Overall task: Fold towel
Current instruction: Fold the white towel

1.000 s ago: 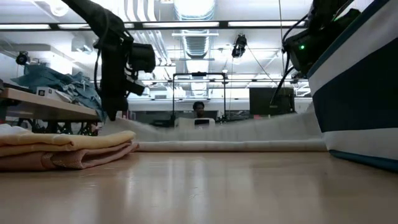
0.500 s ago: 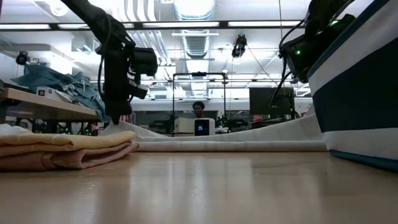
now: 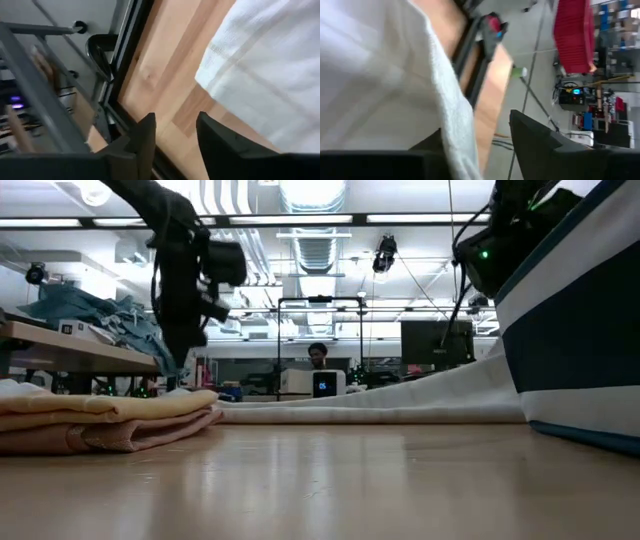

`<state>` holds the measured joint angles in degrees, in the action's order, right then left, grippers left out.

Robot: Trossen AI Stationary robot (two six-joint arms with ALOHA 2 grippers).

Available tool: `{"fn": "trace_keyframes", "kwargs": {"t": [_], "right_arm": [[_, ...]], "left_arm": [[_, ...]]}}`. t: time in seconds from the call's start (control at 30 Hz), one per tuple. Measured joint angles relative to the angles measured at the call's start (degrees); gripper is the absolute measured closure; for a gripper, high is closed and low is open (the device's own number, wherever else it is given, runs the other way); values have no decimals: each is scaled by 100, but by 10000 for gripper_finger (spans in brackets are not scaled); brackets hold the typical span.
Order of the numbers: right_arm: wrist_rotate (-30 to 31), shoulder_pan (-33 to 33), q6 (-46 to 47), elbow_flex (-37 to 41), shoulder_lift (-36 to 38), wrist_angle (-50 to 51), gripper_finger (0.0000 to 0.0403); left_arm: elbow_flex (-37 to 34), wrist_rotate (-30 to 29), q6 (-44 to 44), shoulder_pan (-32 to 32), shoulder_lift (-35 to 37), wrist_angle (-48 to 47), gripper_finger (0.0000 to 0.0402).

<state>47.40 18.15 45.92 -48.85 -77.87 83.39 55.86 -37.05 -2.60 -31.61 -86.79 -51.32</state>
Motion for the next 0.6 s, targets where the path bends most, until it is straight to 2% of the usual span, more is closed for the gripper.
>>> {"fn": "trace_keyframes", "kwargs": {"t": [0.1, 0.27, 0.37, 0.47, 0.6], "right_arm": [[197, 0, 99, -202, 85, 183, 251], [182, -2, -68, -585, 271, 183, 233], [60, -12, -214, -805, 365, 182, 229], [-104, -13, -254, -1024, 448, 241, 229], [-138, -37, -291, -1288, 502, 407, 228]], "left_arm": [[179, 505, 219, 6, 236, -38, 265], [342, 2109, 460, 33, 621, 306, 275], [242, 2792, 494, 56, 631, 542, 290], [69, 3190, 489, 71, 456, 607, 306], [-112, 3213, 520, 108, 96, 701, 323]]}}
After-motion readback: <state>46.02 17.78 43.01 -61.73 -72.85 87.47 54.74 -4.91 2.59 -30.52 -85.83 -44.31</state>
